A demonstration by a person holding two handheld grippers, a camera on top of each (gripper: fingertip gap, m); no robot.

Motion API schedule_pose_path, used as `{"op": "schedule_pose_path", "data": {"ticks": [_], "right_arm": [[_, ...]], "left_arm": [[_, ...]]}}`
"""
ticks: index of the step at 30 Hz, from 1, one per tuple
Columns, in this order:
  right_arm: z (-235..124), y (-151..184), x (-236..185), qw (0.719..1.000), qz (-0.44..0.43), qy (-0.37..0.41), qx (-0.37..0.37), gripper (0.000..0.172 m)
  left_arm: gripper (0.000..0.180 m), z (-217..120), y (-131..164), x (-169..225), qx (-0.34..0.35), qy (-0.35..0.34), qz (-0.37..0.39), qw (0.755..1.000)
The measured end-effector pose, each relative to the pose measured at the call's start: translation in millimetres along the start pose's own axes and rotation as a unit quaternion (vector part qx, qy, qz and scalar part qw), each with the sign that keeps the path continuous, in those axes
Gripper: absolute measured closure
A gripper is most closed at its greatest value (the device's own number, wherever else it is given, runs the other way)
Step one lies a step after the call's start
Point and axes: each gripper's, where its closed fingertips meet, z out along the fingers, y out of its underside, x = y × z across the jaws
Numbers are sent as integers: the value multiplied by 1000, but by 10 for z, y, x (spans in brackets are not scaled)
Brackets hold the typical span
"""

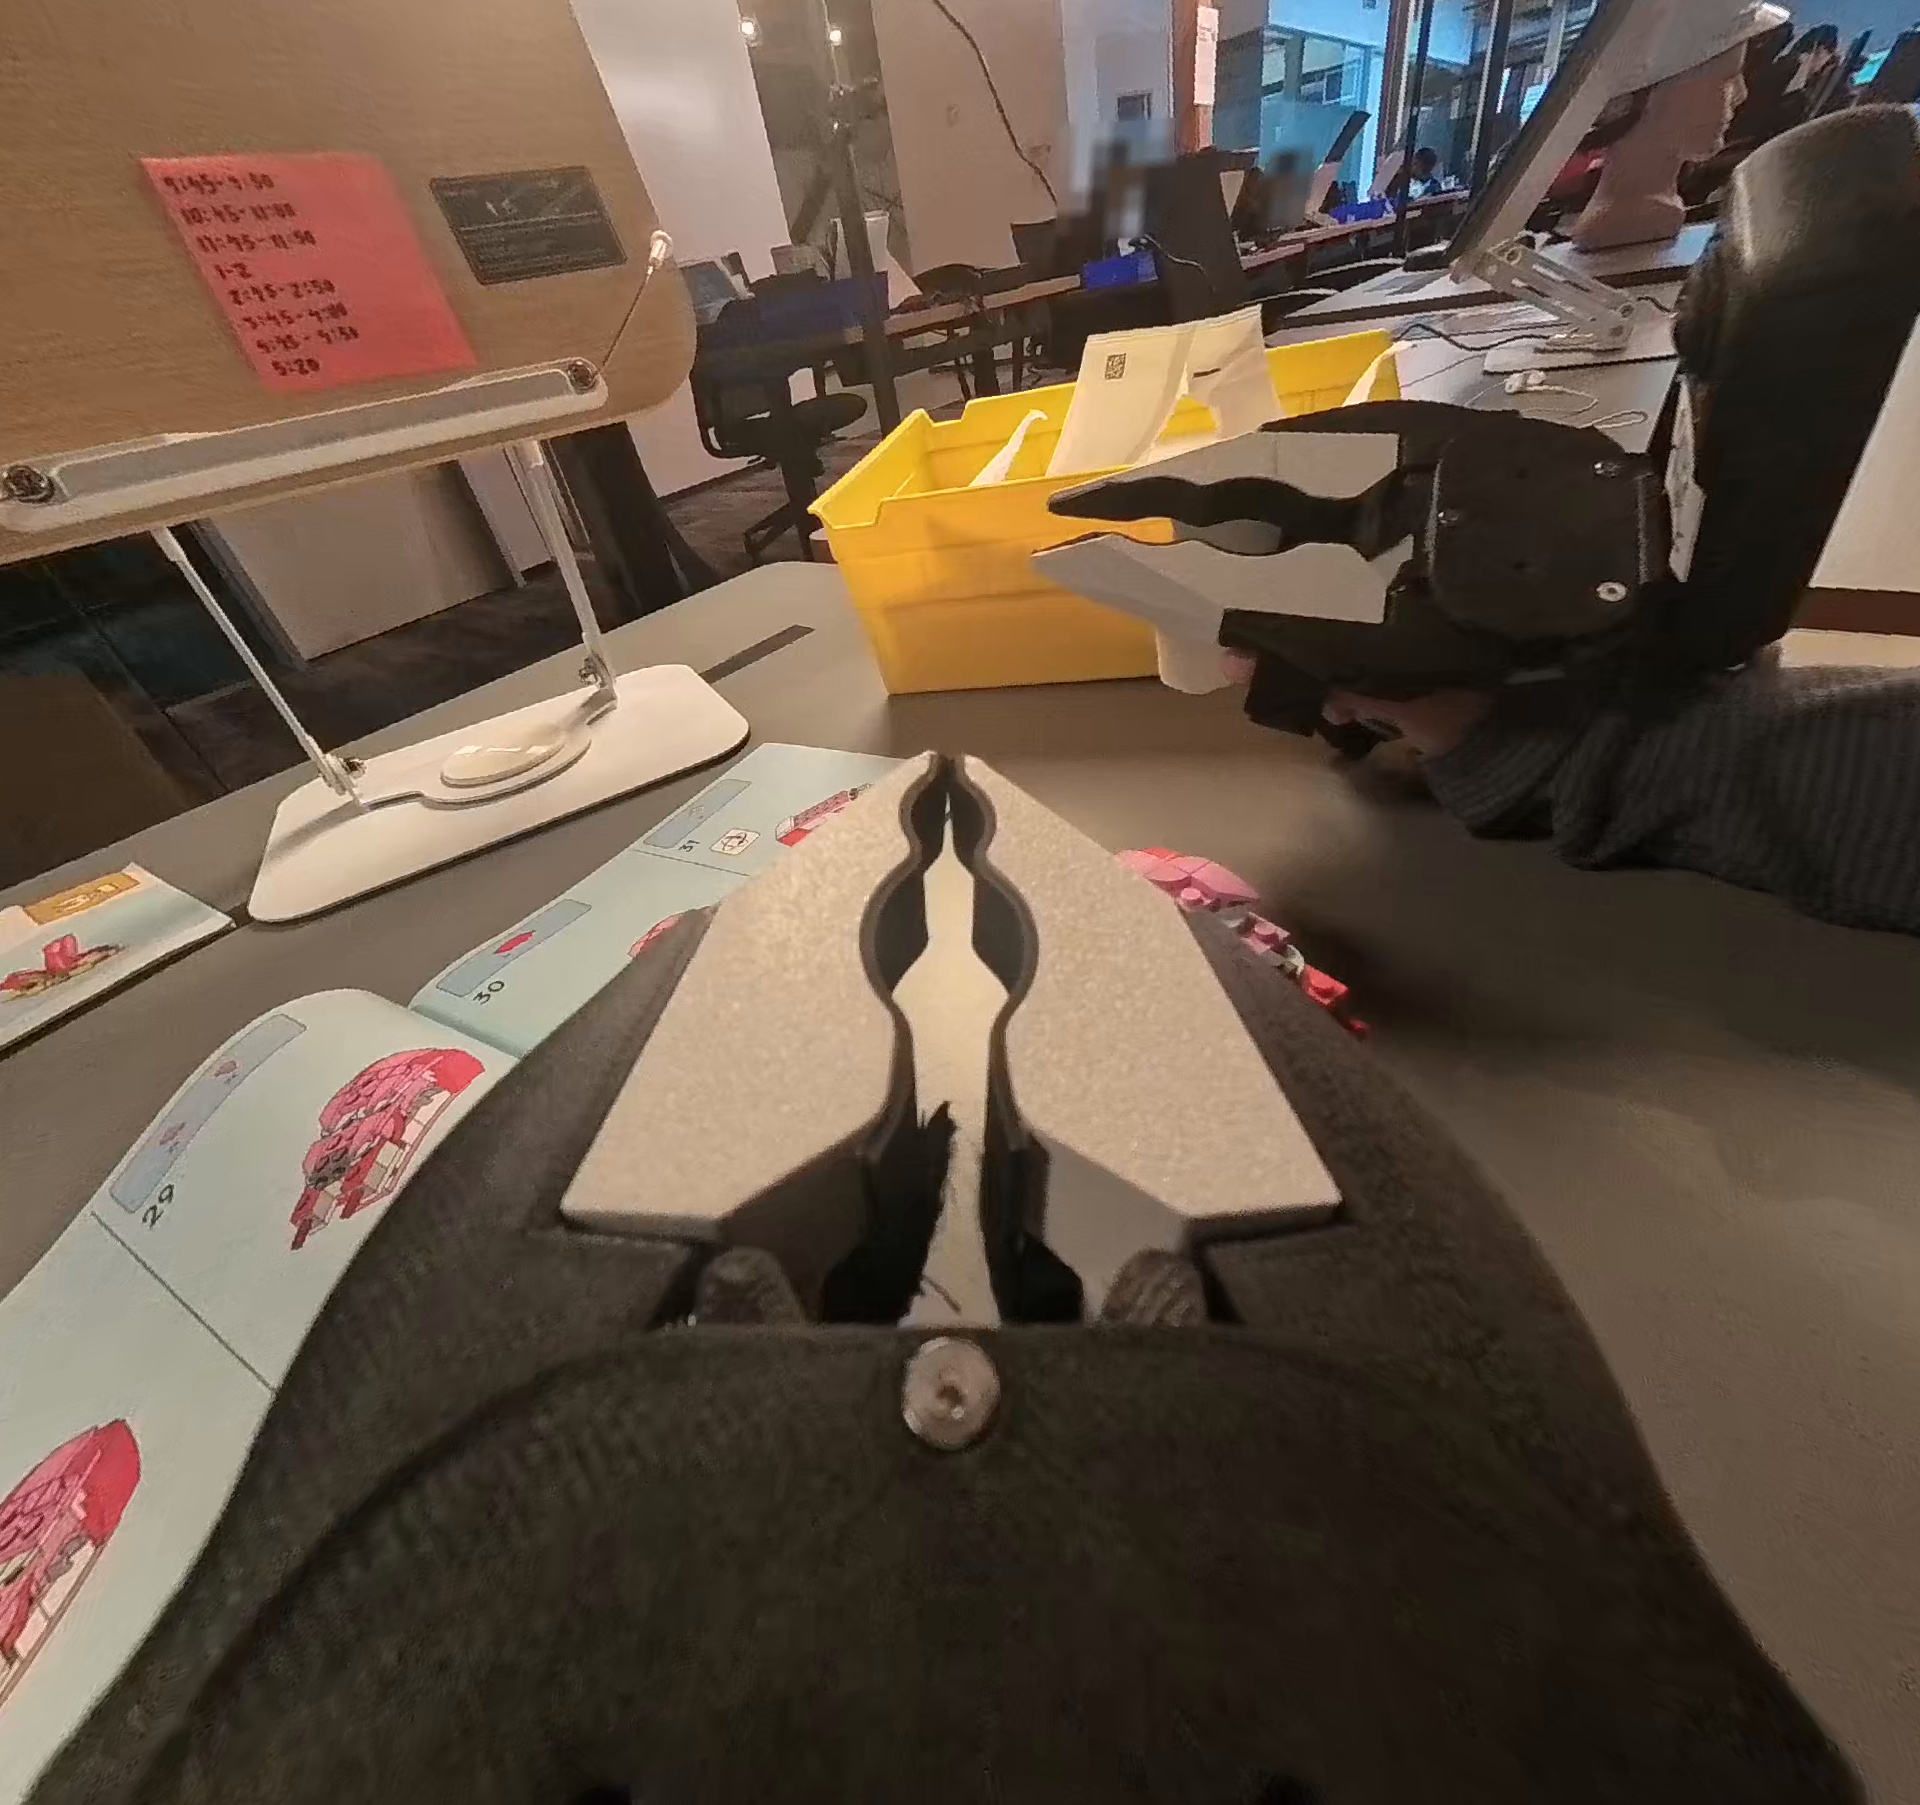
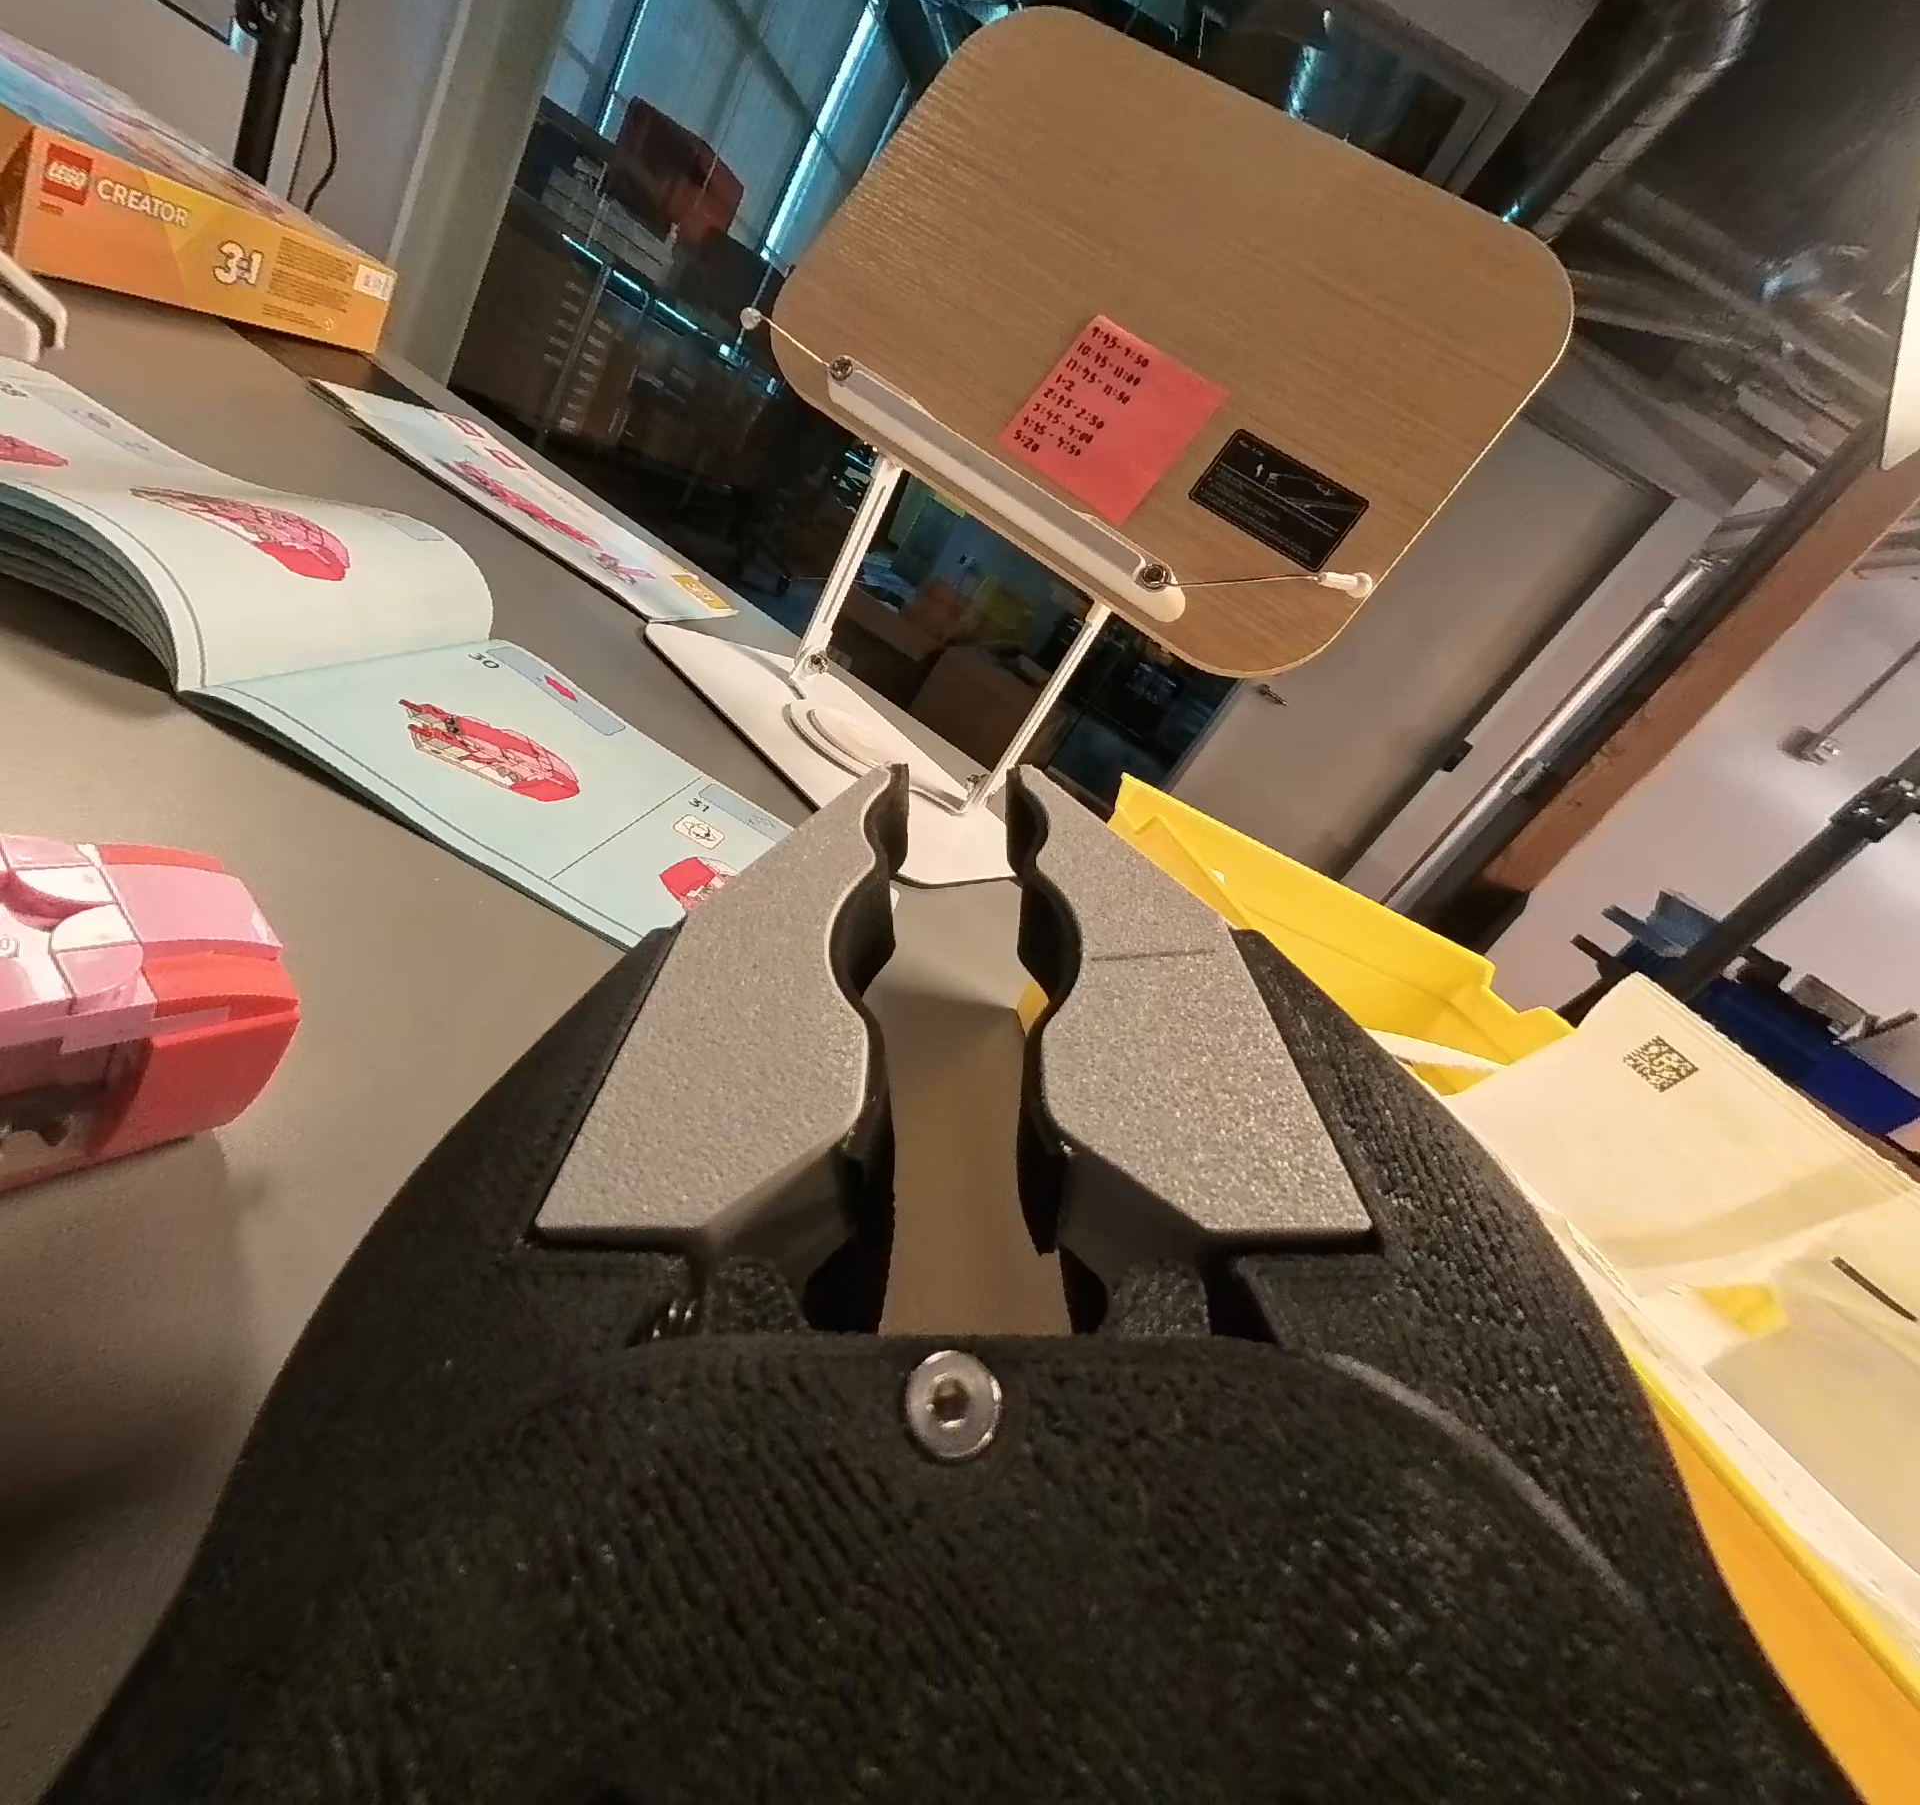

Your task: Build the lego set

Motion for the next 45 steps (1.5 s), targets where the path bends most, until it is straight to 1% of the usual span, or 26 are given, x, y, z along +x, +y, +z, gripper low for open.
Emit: {"op": "schedule_pose_path", "data": {"ticks": [11,15,17,19,21,24,27,29,30,32,34,39,42,45], "right_arm": [[-38,-27,6,1000,9,4,1,156],[-157,-118,-33,1000,14,13,7,155],[-247,-205,-84,1000,19,14,14,152],[-341,-317,-192,999,26,4,24,142],[-437,-495,-365,998,28,-23,44,113],[-544,-663,-763,995,16,-86,46,86],[-569,-626,-1116,991,-27,-133,6,80],[-546,-554,-1246,987,-50,-150,-21,80],[-520,-464,-1283,985,-60,-155,-48,81],[-479,-268,-1294,979,-87,-153,-103,81],[-465,-197,-1247,978,-89,-143,-124,85],[-476,-65,-931,982,-60,-88,-154,94],[-495,52,-713,981,-61,-47,-177,99],[-509,120,-600,980,-56,-31,-189,102]], "left_arm": [[180,2,0,10,-2,2,5,1000],[180,0,1,-1,-2,0,5,1000],[180,-2,1,-13,-1,-2,3,1000],[180,1,7,-22,-2,-2,-2,1000],[180,3,9,-36,-1,-3,-6,1000],[180,4,13,-59,-1,-4,-15,1000],[180,-4,9,-88,1,-7,-24,1000],[180,-12,1,-102,4,-9,-26,1000],[180,-14,-2,-105,4,-9,-28,1000],[180,-14,1,-106,3,-8,-29,1000],[180,-12,7,-105,2,-7,-30,1000],[180,-15,3,-92,2,-1,-25,1000],[180,-19,-44,92,17,56,-5,998],[180,-12,-43,193,16,68,29,997]]}}
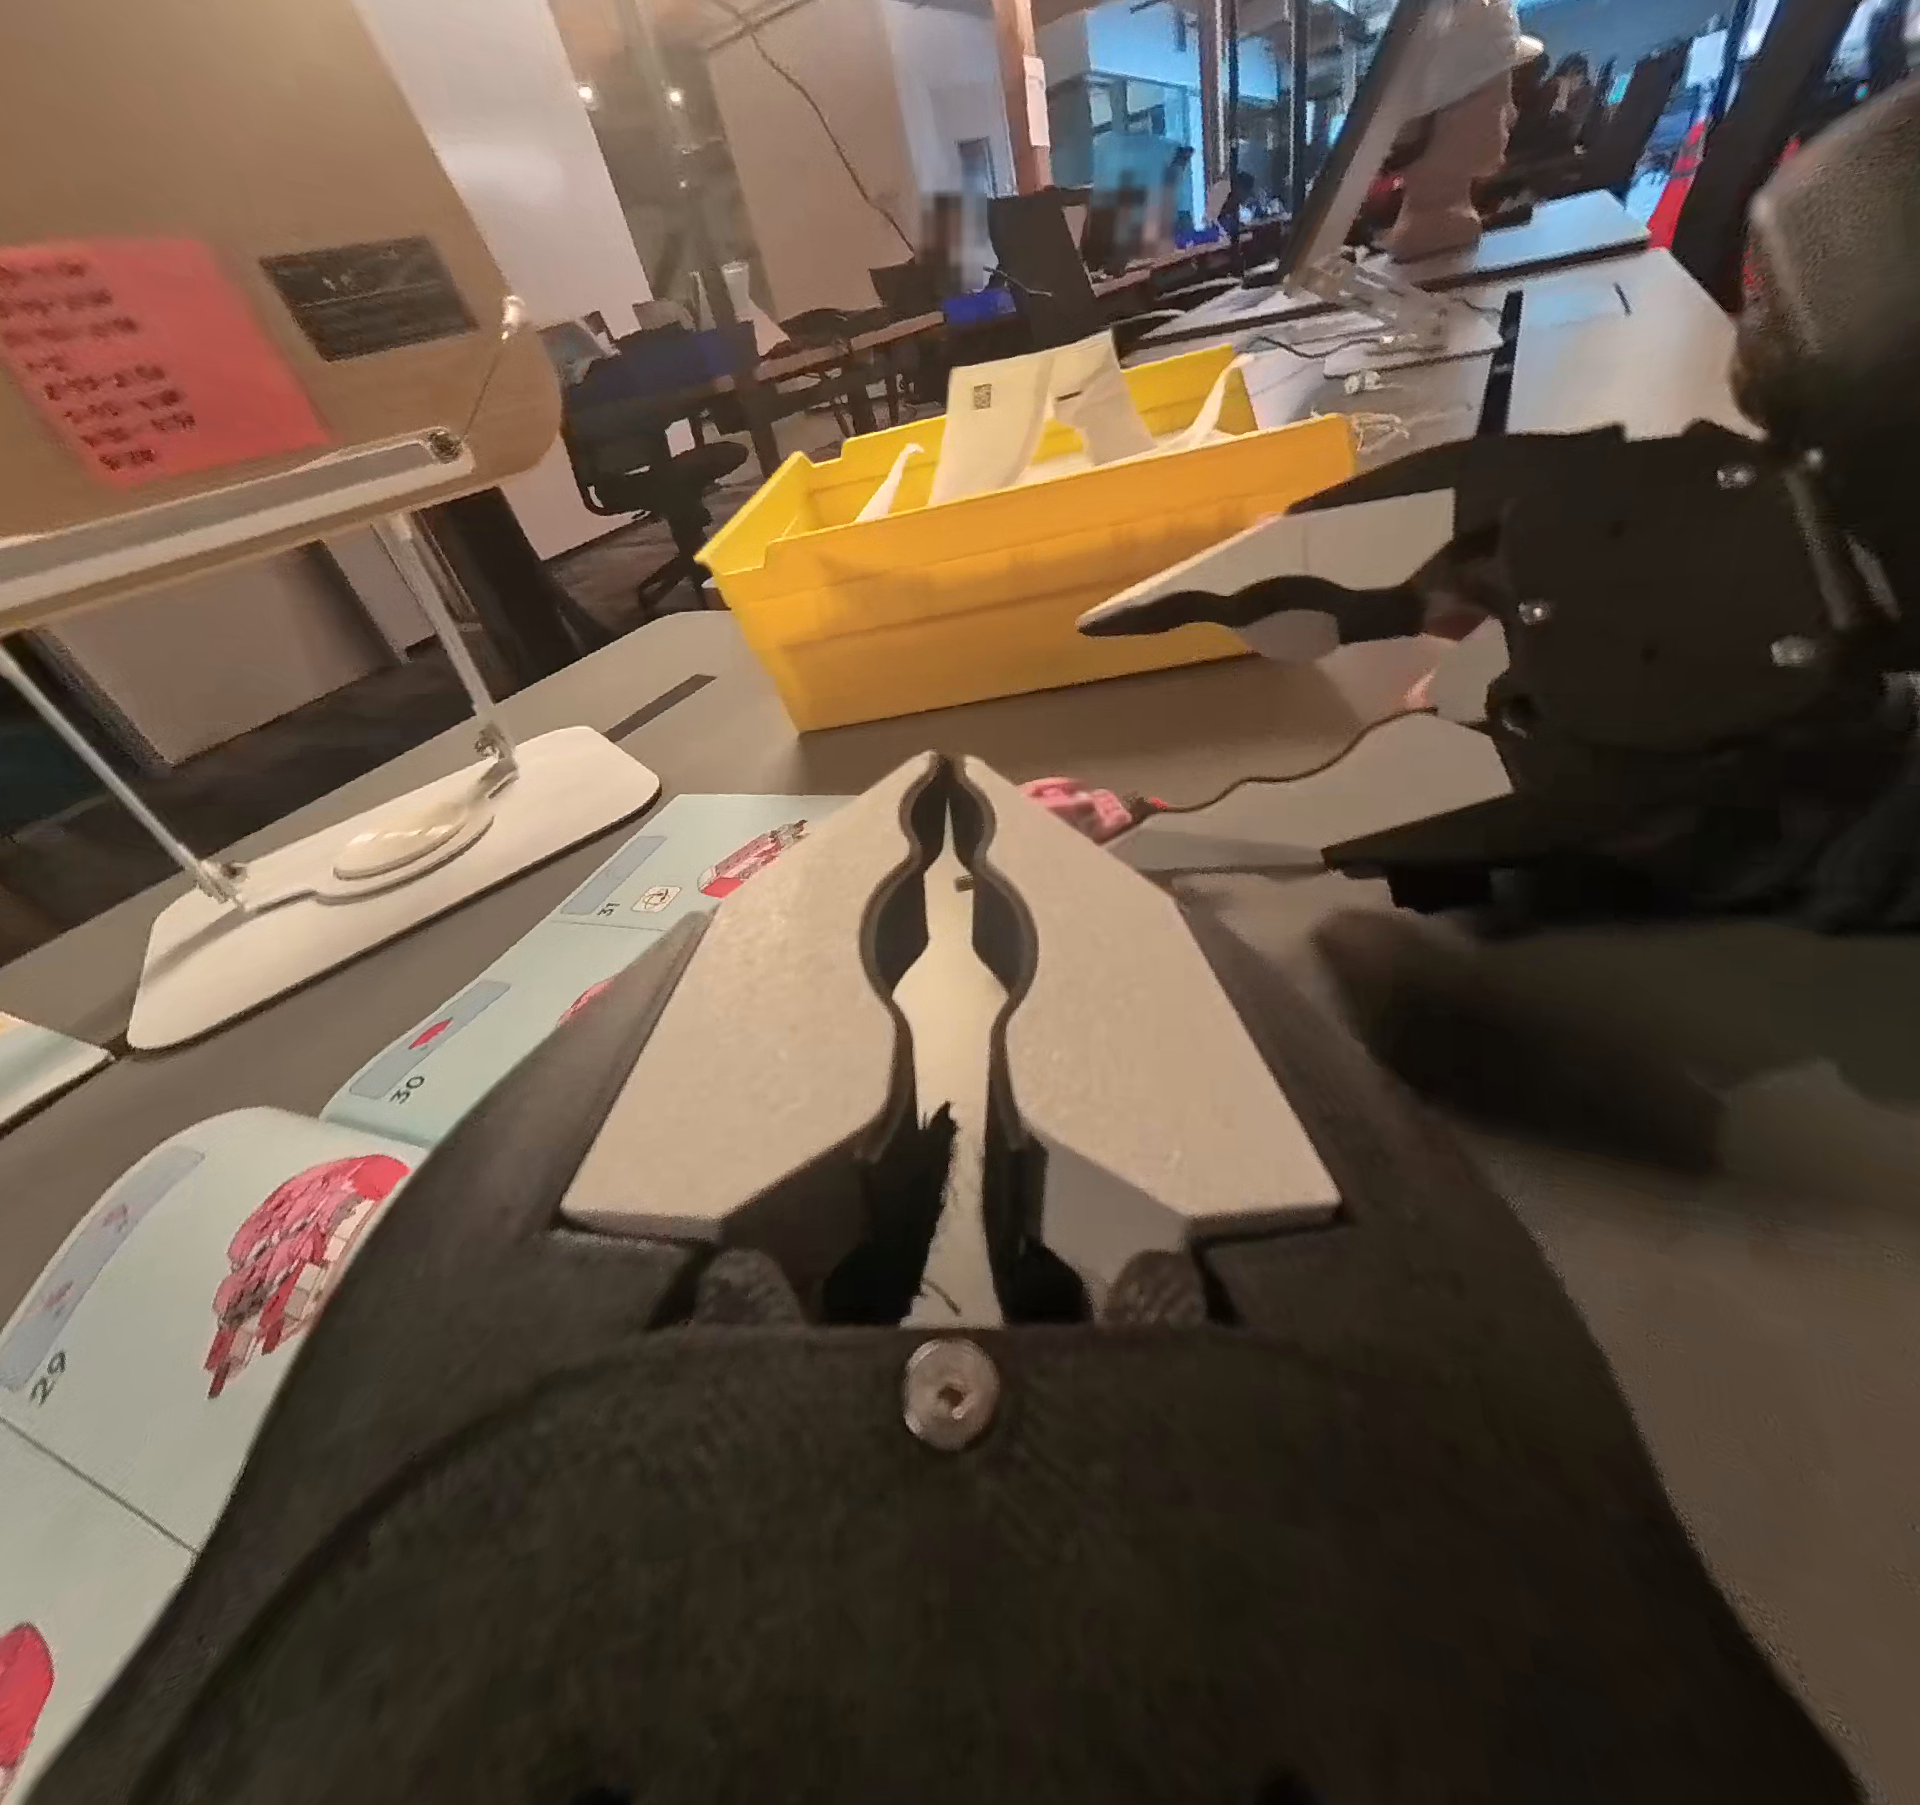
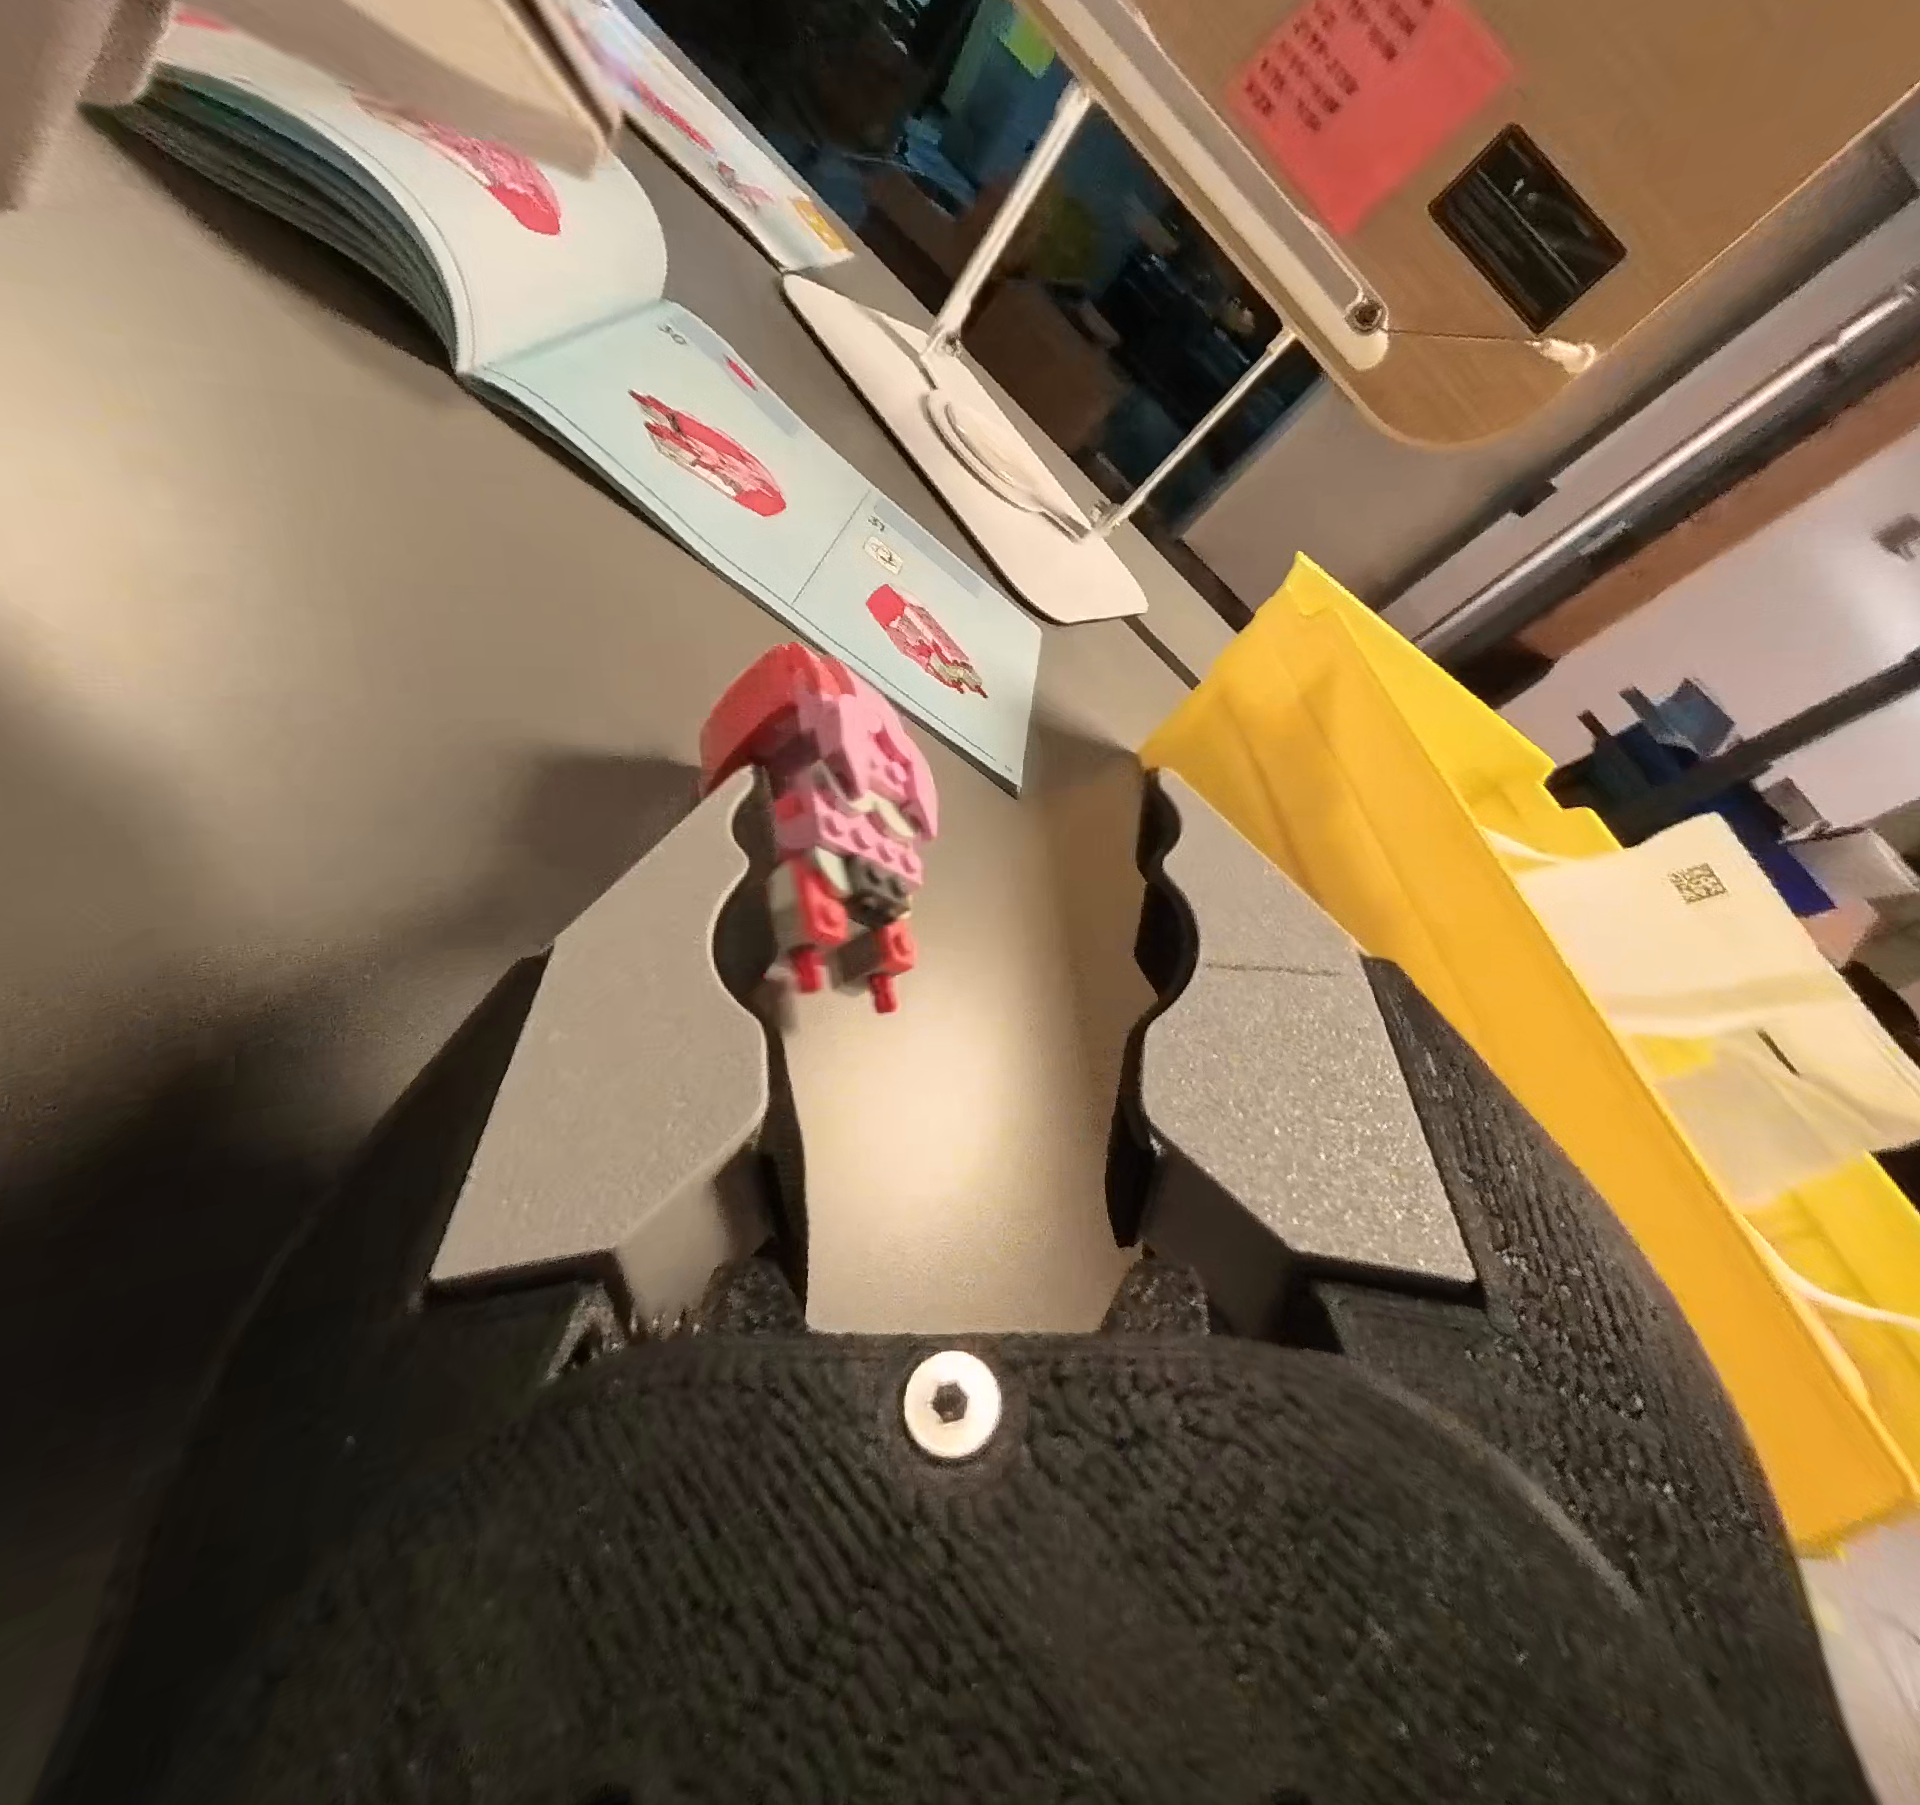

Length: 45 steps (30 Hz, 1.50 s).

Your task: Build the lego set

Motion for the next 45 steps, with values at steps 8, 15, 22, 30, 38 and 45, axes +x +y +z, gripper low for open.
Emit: {"op": "schedule_pose_path", "data": {"ticks": [8,15,22,30,38,45], "right_arm": [[136,197,-197,986,79,-129,-72,95],[301,272,-64,957,198,-197,-77,89],[343,419,-257,926,210,-282,-135,106],[253,193,-267,972,42,-229,-31,129],[-317,-598,-531,942,-52,-218,250,129],[-434,-738,-477,933,-63,-186,300,129]], "left_arm": [[180,44,36,137,-15,13,50,999],[180,47,51,120,-19,14,42,999],[171,33,0,141,-3,38,-14,999],[117,99,150,85,-44,93,-205,973],[92,99,206,296,-80,216,-389,892],[145,-19,35,542,-69,348,-462,813]]}}
